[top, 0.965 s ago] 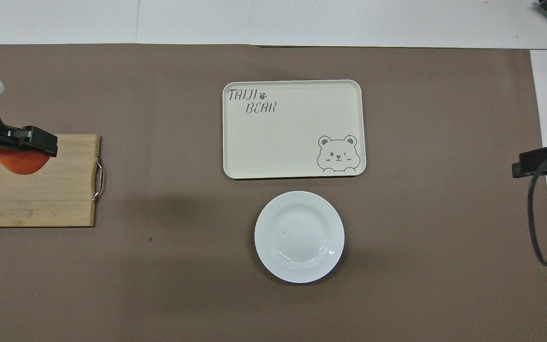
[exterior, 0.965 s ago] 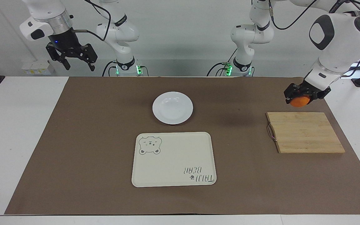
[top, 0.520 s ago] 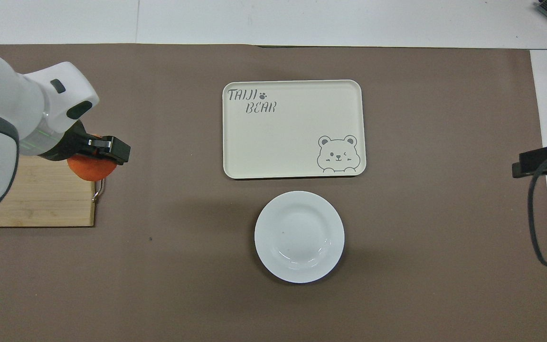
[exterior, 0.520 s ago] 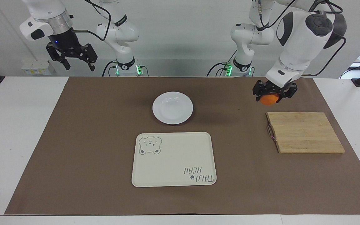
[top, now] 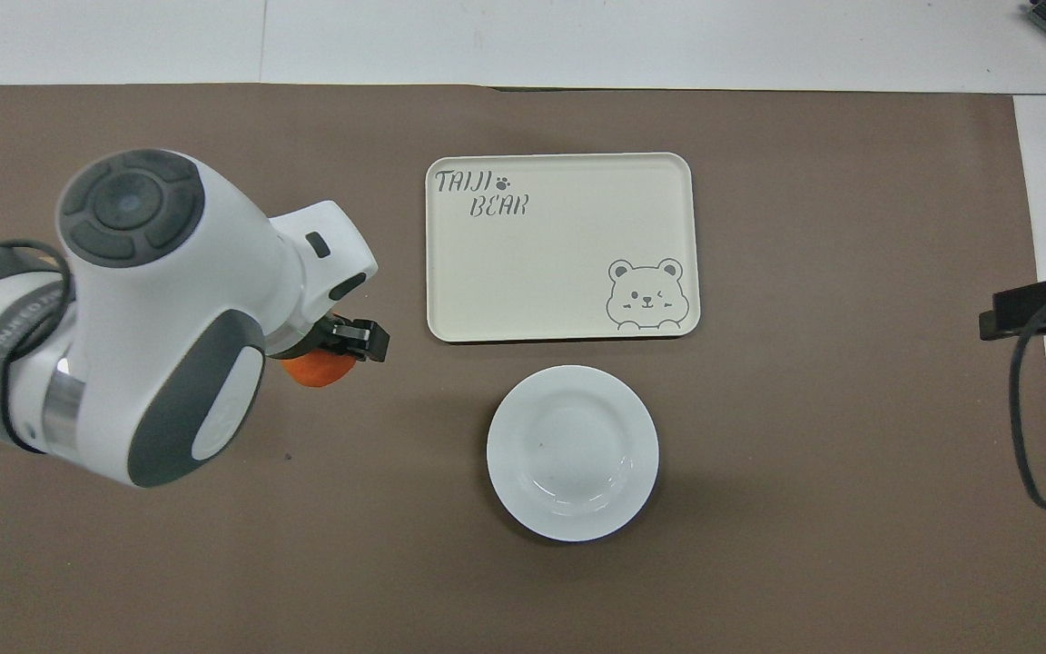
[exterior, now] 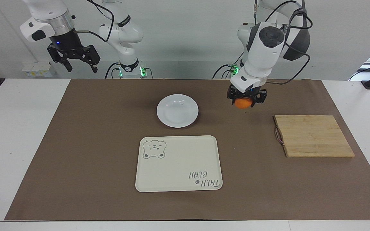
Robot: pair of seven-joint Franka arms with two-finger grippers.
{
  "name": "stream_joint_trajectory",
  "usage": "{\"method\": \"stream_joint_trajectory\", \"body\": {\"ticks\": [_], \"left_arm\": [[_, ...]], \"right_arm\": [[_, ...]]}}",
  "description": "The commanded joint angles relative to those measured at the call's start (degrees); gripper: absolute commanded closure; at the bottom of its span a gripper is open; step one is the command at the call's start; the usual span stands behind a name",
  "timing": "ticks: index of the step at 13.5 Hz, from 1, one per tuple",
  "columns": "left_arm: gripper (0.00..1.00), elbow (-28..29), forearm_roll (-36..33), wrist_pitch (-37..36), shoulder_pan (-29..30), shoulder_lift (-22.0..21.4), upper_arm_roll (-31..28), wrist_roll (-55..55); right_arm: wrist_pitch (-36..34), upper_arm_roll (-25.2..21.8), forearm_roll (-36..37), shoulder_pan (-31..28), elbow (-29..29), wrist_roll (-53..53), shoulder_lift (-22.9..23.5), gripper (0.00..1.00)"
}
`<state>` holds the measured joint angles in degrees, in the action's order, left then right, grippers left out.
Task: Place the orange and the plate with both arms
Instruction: 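Carry the orange with the left gripper over the white plate, then lower the orange onto the plate and open the left gripper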
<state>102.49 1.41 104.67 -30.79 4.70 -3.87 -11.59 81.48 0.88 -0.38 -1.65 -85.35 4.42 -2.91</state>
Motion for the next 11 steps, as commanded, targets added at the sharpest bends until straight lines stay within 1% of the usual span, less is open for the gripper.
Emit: {"method": "stream_joint_trajectory", "body": {"ticks": [1, 3, 5, 8, 11], "left_arm": [[1.0, 5.87, 0.0, 7.54, -4.97, -0.93, -0.88, -5.61], [1.0, 7.63, 0.0, 12.12, -9.01, 0.39, -0.88, -9.93], [1.0, 8.87, 0.08, 14.5, -12.27, 1.27, -0.88, -12.22], [1.0, 10.97, 0.52, 20.37, -16.31, 2.85, -0.88, -17.04], [1.0, 11.16, 0.78, 25.39, -19.39, 5.48, -0.88, -21.09]], "right_arm": [[0.87, -0.09, -1.02, -0.37, -0.34, -1.52, -0.08, 0.0], [0.87, -0.09, -1.02, -0.37, -0.34, -1.52, -0.08, 0.0], [0.79, -0.09, -1.02, -0.46, -0.34, -1.52, -0.08, 0.0], [0.87, -0.09, -1.02, -0.46, -0.34, -1.52, -0.08, 0.0], [0.87, -0.09, -1.02, -0.46, -0.34, -1.52, -0.08, 0.0]]}}
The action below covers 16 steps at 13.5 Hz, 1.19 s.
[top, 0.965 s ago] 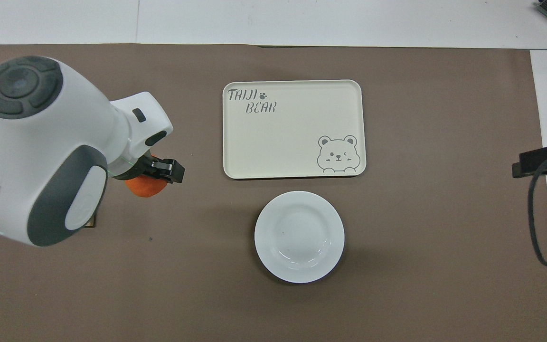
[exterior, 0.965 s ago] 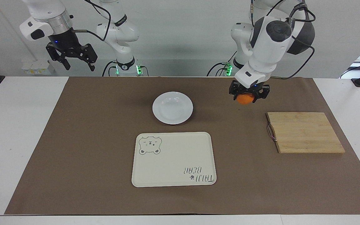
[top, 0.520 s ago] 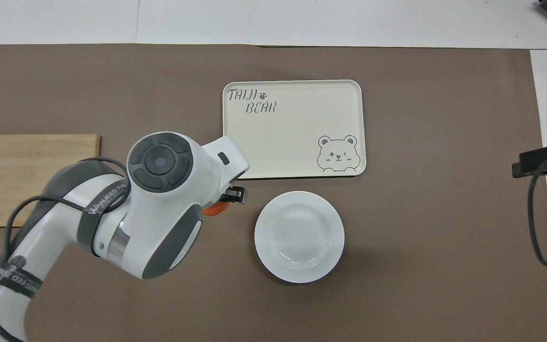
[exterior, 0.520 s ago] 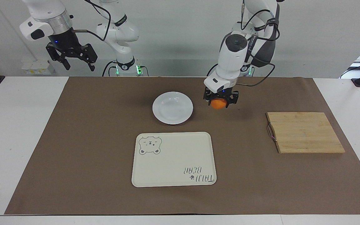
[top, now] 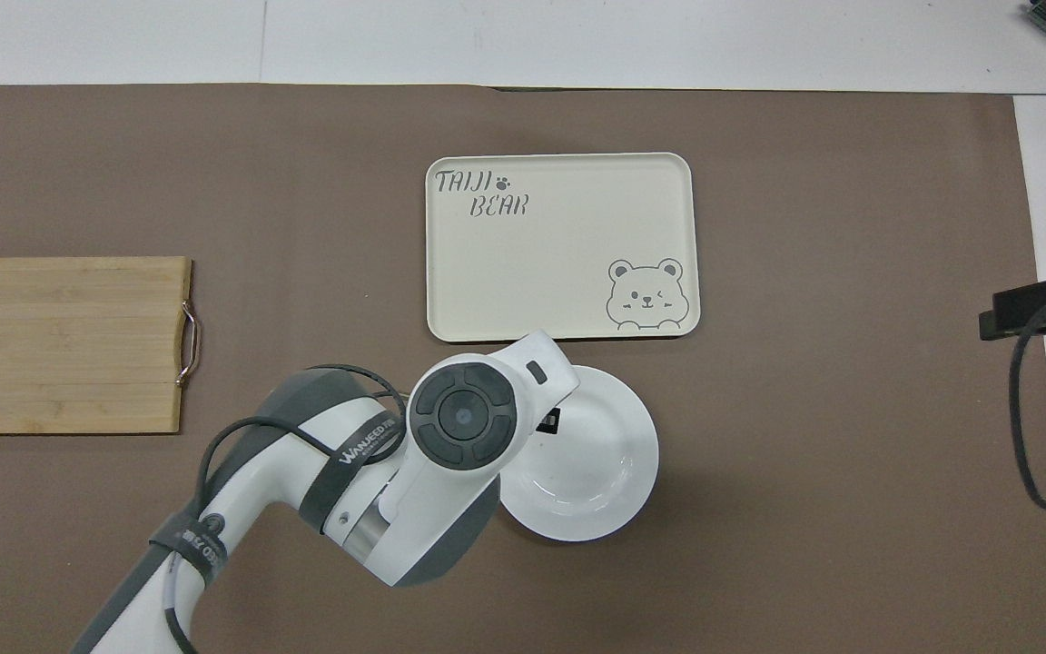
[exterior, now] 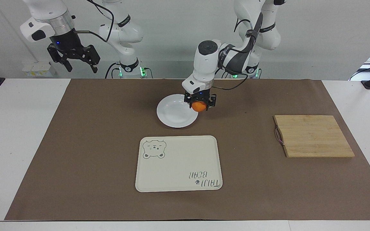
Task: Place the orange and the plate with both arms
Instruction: 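Lower the orange onto the plate and open the left gripper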
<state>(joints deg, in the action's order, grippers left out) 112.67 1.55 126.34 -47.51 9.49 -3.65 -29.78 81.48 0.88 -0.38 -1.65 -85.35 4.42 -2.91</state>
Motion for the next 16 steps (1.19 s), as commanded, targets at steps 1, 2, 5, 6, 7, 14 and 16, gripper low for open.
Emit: {"method": "stream_joint_trajectory", "body": {"ticks": [1, 2, 5, 6, 7, 14, 16], "left_arm": [[1.0, 0.97, 0.65, 6.0, -3.11, 1.57, -1.01, -4.14], [1.0, 0.88, 0.65, 7.33, -3.55, 2.45, -1.01, -4.32], [1.0, 0.79, 0.74, 12.85, -6.62, 5.88, -1.09, -8.26], [1.0, 0.71, 0.74, 14.1, -6.8, 7.02, -1.09, -8.63], [0.82, 0.53, 0.74, 14.98, -6.72, 7.73, -1.09, -8.46], [0.0, 0.27, 0.65, 9.29, -4.27, 3.18, -2.06, -8.19], [0.0, -0.52, 0.56, 5.6, 0.47, 0.37, -2.06, -6.19]], "right_arm": [[0.79, -0.09, -1.02, -0.37, -0.34, -1.52, -0.08, 0.0], [0.79, -0.09, -1.02, -0.45, -0.34, -1.52, -0.08, 0.0], [0.79, -0.18, -1.02, -0.54, -0.34, -1.43, -0.08, 0.0], [0.79, -0.09, -1.02, -0.8, -0.34, -1.52, -0.08, 0.0], [0.44, -0.18, -0.94, -0.89, -0.43, -1.52, -0.17, 0.0], [1.14, -0.62, -7.96, -3.18, -3.41, -1.96, -0.34, 0.0], [2.71, -0.71, -12.94, -3.35, -6.56, -1.96, -0.17, 0.0]]}}
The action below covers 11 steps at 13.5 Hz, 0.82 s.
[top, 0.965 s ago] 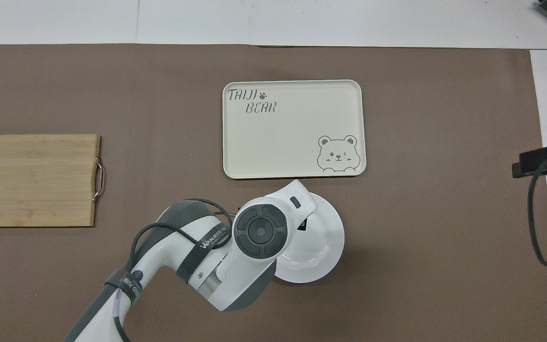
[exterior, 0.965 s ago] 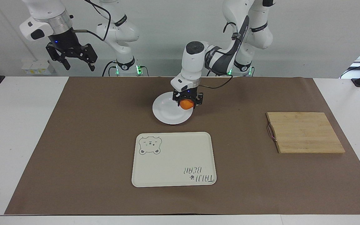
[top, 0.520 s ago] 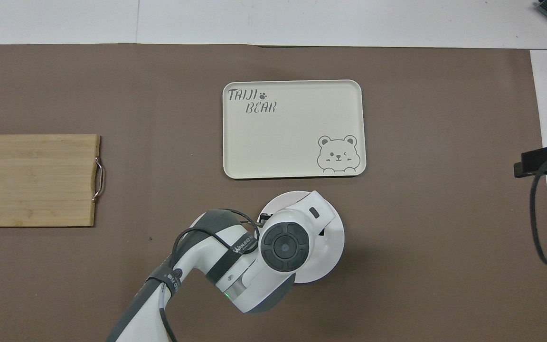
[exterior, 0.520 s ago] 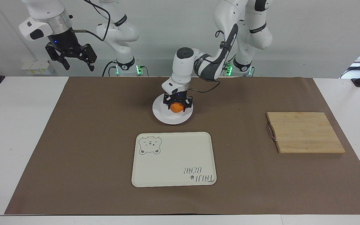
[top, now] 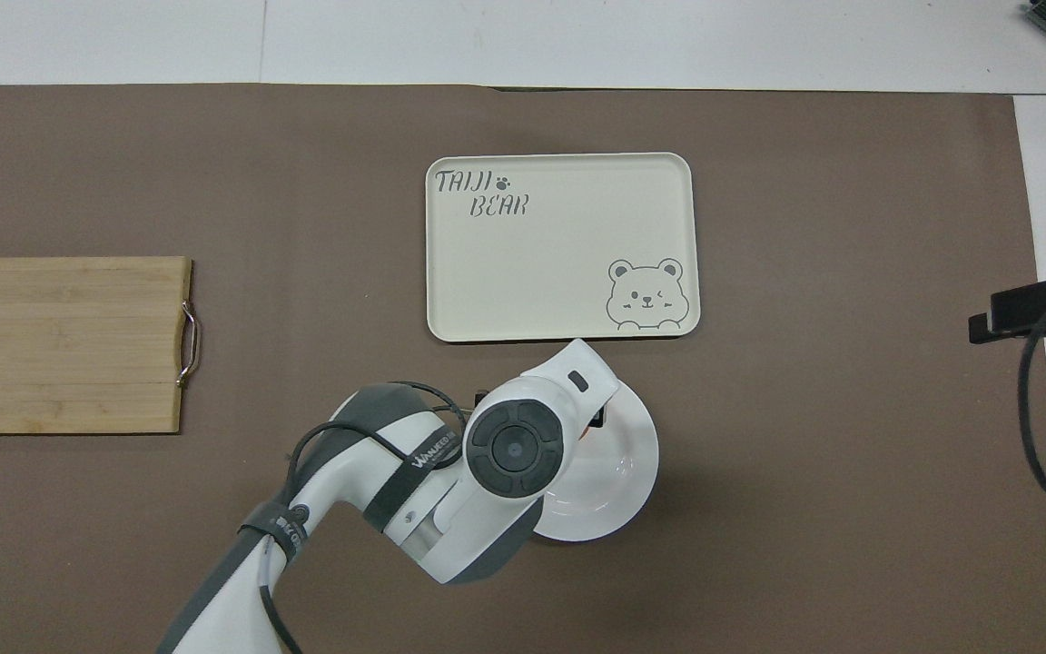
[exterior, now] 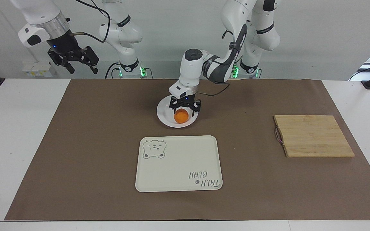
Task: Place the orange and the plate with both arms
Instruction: 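Lower the orange onto the plate and open the left gripper, then withdraw the left gripper while the right gripper reaches the plate rim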
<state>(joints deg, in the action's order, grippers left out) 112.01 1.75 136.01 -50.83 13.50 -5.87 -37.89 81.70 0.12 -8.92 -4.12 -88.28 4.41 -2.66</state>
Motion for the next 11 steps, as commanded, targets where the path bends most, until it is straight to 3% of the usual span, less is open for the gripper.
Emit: {"method": "stream_joint_trajectory", "body": {"ticks": [1, 5, 11], "left_arm": [[0.0, -0.73, 0.36, -5.91, 6.07, -4.53, 0.15, 5.07], [0.0, -5.83, 0.54, -15.4, 16.78, -6.47, 0.15, 15.1], [0.0, -8.12, 0.71, -18.57, 31.3, -8.58, 0.16, 29.33]], "right_arm": [[3.46, 0.05, -6.87, -1.15, -5.3, -1.95, -0.41, 0.0], [7.59, 0.05, -15.49, -1.07, -12.86, -8.95, -0.15, 0.0], [21.64, 0.14, -29.55, 0.25, -31.91, -29.35, 0.21, 0.0]]}}
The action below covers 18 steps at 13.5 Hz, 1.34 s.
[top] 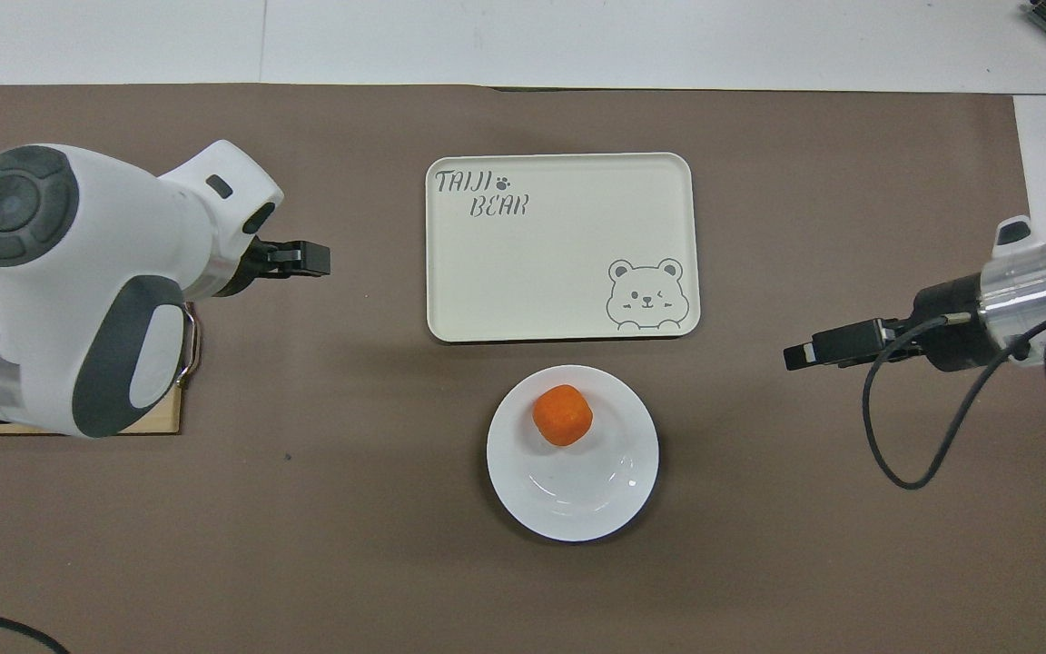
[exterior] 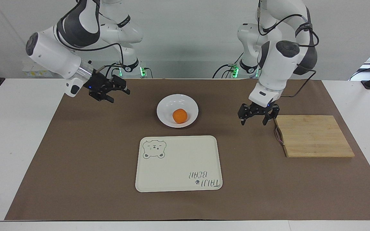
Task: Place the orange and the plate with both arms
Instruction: 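Withdraw the left gripper while the right gripper reaches the plate rim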
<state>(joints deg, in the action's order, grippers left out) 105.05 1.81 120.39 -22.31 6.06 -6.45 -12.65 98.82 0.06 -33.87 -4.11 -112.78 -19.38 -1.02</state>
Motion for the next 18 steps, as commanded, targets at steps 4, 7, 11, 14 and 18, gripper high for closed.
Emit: {"method": "stream_joint_trajectory", "body": {"ticks": [4, 7, 11, 14, 18], "left_arm": [[0.0, -6.08, 3.1, -12.88, 11.21, -1.48, 0.56, 15.0], [0.0, -6.17, 3.55, -15.88, 17.28, -1.75, 0.47, 23.44], [0.0, -6.7, 2.68, -18.6, 18.79, -4.2, 0.64, 20.94], [0.0, -11.35, -0.57, -25.27, 18.09, -4.21, 1.43, 16.35], [0.0, -13.65, -1.02, -33.11, 18.18, -6.3, 1.79, 15.82]], "right_arm": [[10.32, 0.21, -16.65, 2.0, -16.75, -12.41, -1.26, 0.0], [11.48, 0.21, -23.76, 2.27, -21.07, -17.87, 0.84, 0.0], [14.73, 0.21, -30.2, 5.51, -25.03, -23.51, 4.09, 0.0], [15.08, 0.21, -33.62, 5.87, -26.78, -27.1, 5.86, 0.0], [17.28, 0.21, -36.6, 8.5, -29.68, -26.85, 5.24, 0.0]]}}
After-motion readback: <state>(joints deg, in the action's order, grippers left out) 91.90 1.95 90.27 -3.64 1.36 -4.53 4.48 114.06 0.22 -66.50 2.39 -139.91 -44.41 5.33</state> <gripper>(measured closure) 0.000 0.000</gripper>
